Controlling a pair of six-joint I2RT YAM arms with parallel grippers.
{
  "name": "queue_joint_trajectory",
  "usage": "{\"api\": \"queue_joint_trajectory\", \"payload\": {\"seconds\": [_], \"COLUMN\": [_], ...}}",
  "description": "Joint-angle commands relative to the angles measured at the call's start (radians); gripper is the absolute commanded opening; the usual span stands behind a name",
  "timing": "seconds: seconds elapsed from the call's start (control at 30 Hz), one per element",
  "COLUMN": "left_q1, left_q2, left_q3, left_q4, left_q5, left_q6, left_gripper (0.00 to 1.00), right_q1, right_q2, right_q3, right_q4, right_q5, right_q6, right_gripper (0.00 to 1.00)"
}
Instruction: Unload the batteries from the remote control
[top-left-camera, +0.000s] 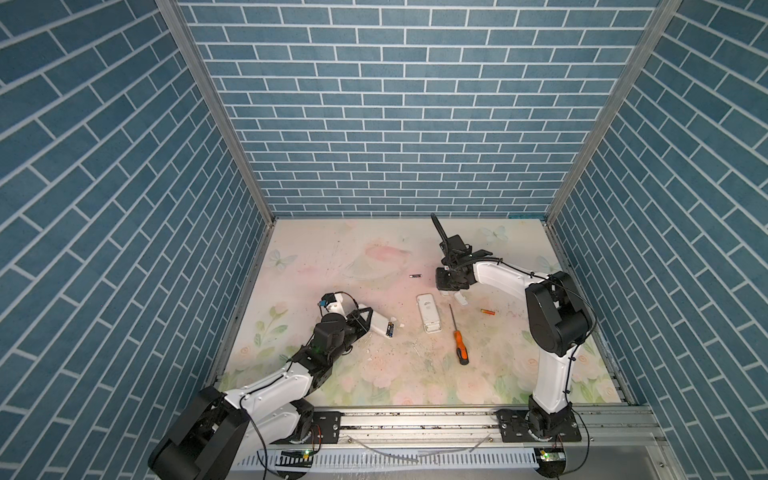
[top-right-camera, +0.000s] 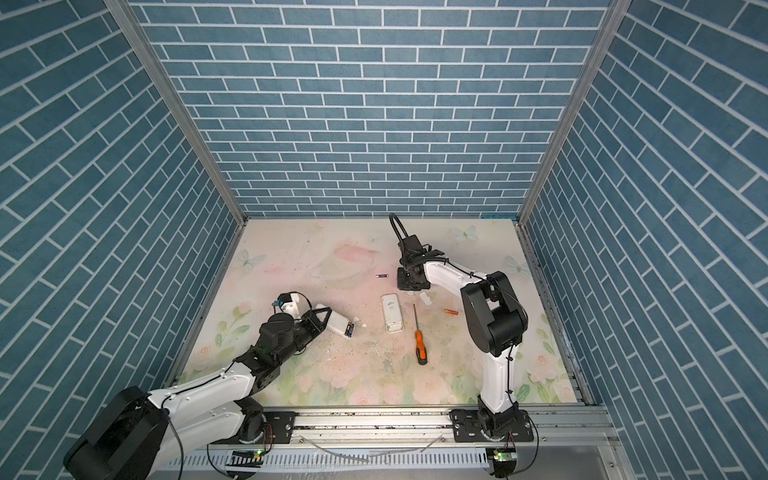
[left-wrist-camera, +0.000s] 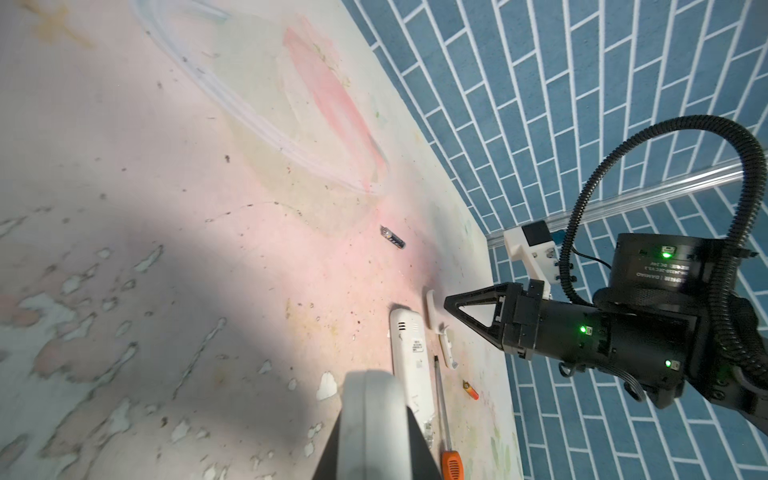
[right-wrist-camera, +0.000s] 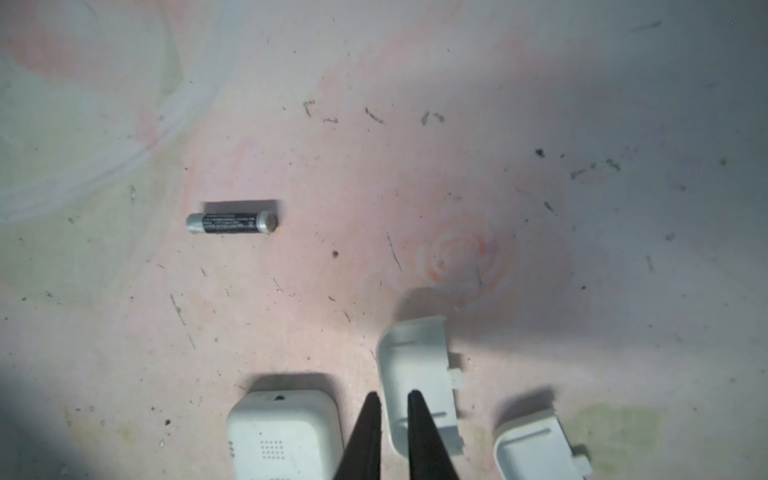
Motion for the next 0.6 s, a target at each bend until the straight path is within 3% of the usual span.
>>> {"api": "queue_joint_trajectory", "payload": {"seconds": [0.0, 0.3, 0.57], "left_q1": [-0.044, -0.112, -0.119], "left_q2": [0.001, 0.058, 0.105], "left_q3": [-0.025, -0.041, -0.061], "left_q4": [-0.011, 0.026, 0.069], "left_q5": [-0.136, -0.231, -0.238], "left_q6": [-0.042, -0.085, -0.089], "left_gripper": [0.00, 0.00, 0.15], "right_q1": [-0.004, -0.002, -0.002], "right_q2": [0.028, -0.049, -0.162], "right_q3": [0.063, 0.049, -0.005], "right_q4": [-0.036, -0.045, -0.024], "right_q5": [0.010, -0.002, -0.012], "right_q6": [-0.024, -0.026, -0.012], "right_gripper": [0.21, 0.26, 0.27]}}
